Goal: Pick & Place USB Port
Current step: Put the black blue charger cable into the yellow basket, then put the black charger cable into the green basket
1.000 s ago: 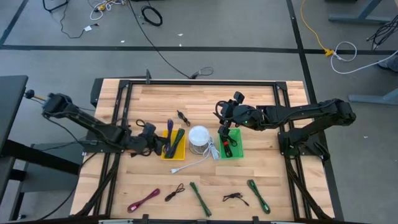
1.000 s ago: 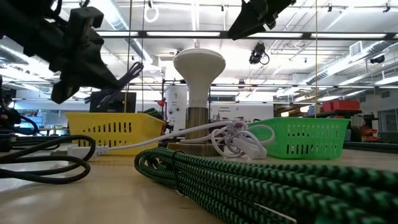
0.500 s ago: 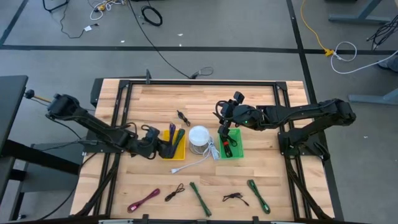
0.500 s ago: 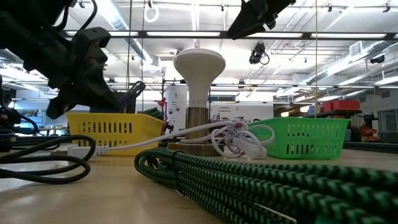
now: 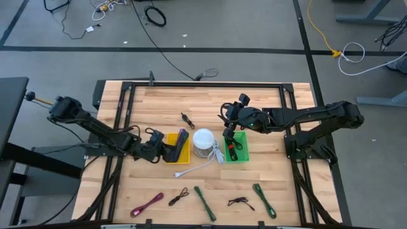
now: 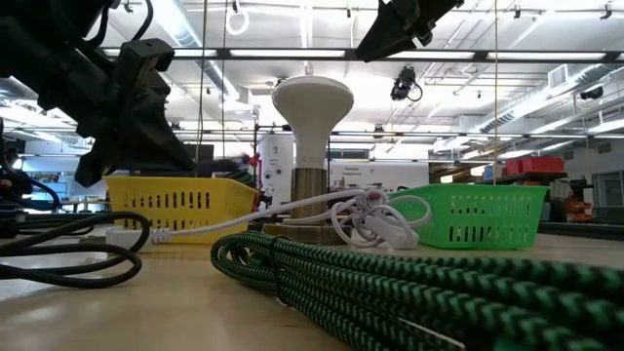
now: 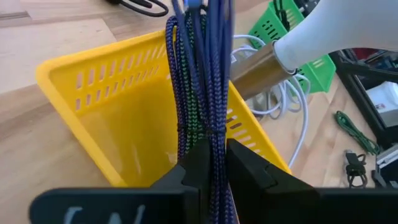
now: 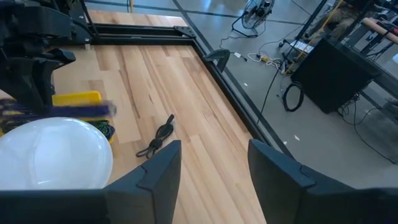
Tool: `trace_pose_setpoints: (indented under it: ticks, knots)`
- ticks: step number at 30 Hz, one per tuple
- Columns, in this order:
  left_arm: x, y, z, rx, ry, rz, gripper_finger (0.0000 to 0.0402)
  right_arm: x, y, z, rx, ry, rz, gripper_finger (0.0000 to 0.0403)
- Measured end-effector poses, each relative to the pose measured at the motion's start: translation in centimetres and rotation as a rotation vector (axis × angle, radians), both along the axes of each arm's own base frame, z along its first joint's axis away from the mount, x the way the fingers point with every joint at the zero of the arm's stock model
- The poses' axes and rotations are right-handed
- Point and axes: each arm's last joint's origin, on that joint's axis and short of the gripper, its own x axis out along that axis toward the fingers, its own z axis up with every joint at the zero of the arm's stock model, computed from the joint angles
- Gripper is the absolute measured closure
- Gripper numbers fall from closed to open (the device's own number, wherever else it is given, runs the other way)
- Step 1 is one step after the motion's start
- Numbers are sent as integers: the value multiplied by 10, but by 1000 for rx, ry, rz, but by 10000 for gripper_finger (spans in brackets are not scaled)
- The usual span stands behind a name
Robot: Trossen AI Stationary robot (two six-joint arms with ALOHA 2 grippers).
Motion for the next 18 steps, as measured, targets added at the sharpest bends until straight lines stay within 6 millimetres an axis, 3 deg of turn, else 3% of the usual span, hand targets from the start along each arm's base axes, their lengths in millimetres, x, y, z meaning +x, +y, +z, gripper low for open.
trace_pose_setpoints:
  ticks: [10, 18]
  knots:
    - [1, 0, 1, 35, 0, -21, 340, 0, 0, 0, 0, 0, 0, 214]
    - [7, 7, 22, 356, 17, -101, 340, 0, 0, 0, 3, 1, 6, 214]
